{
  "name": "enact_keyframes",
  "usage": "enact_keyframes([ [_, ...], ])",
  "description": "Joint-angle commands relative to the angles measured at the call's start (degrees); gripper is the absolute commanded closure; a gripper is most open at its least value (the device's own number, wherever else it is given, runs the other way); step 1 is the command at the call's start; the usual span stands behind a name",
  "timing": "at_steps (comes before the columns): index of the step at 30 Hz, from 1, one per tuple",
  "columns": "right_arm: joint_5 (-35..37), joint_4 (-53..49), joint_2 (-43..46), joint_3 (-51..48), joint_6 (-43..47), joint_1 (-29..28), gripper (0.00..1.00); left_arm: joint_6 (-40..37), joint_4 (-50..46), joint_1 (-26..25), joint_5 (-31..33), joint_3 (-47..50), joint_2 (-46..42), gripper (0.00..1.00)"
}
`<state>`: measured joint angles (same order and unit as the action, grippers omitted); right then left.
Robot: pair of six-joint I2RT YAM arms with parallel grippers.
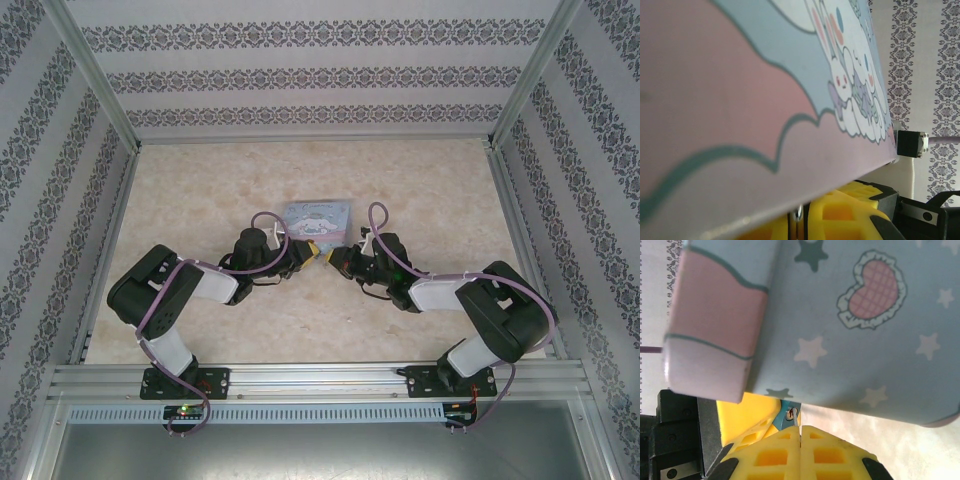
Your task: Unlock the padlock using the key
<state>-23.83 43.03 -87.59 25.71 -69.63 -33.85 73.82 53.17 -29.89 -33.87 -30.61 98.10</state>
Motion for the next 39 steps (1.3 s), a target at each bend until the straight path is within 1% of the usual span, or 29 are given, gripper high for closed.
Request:
enact_keyframes([
  [1,-0.77,2.5,0.11,2.28,-0.86,0.32,1.0,0.21,3.63,0.12,-1.18,0.14,-0.15,1.0],
  [10,-0.2,2.47,-0.71,2.77,-0.78,-0.34,1.0,1.43,4.62,-0.01,-1.11,0.08,-0.1,1.0],
  [13,0.67,3.82,-1.73,2.08,-0.51,-0.17,1.0,3.67,5.99,-0.12,-1.27,0.11,0.16,1.0],
  [18,0.98,6.99,-3.32,1.09,0.0,0.94,1.0,8.97,11.14,-0.31,-1.11,0.67,1.09,1.0],
  [22,0.33,8.77,-4.7,1.09,-0.12,1.8,1.0,11.29,13.43,-0.54,-1.03,0.59,1.45,1.0],
  [28,-1.09,11.86,-6.95,1.44,-0.66,3.19,1.0,11.29,12.78,-1.01,-1.19,-0.06,0.56,1.0],
  [35,-5.04,17.82,-10.09,2.21,-4.93,5.3,1.0,8.8,10.04,-0.97,-1.73,0.02,-0.66,1.0],
  [39,-7.01,18.37,-11.15,3.32,-6.24,5.28,1.0,8.67,10.18,-0.97,-1.82,0.18,-0.8,1.0],
])
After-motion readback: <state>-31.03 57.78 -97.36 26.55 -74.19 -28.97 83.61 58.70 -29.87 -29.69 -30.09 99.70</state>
